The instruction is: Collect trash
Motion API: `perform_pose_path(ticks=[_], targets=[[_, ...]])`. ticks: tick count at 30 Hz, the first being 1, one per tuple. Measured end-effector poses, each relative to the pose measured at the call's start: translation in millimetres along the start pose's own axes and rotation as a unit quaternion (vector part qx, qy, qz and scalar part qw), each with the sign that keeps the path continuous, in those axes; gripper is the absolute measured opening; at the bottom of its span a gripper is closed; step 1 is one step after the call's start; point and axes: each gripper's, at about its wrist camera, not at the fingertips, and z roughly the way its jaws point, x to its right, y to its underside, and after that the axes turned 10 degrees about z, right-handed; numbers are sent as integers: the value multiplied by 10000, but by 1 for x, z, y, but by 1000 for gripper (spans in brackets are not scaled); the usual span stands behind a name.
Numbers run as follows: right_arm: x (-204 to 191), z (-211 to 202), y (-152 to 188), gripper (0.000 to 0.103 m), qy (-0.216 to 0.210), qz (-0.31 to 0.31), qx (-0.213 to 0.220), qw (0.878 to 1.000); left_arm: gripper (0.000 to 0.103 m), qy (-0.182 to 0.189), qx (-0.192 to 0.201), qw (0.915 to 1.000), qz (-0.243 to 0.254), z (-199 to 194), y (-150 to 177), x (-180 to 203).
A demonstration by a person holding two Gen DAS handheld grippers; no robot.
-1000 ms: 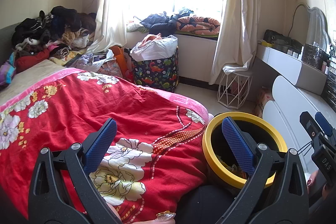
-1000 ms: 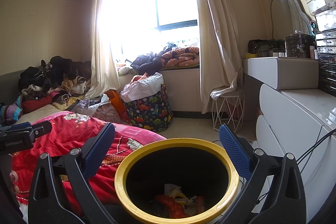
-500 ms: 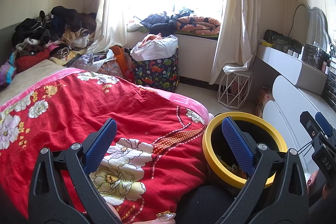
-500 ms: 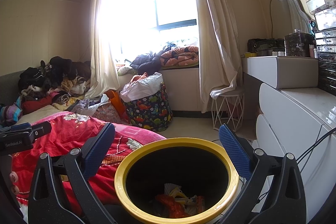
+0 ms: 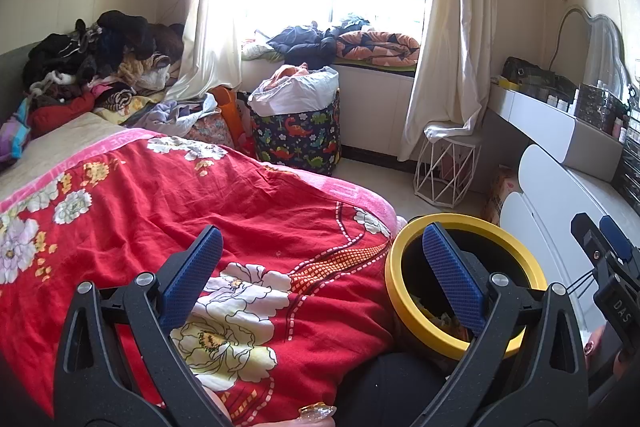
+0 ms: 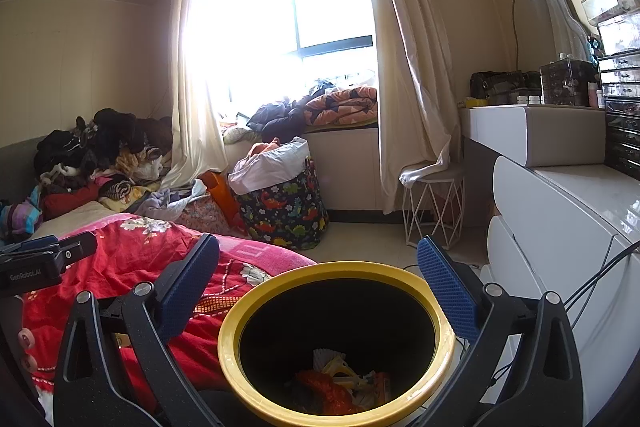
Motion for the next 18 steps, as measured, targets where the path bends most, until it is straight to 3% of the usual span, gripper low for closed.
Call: perform_pose_path(ticks=[18], targets=[[6,-2,-1,96,82,260,-20,9996,92,-142,-93,9999,-28,-1,4,-7]])
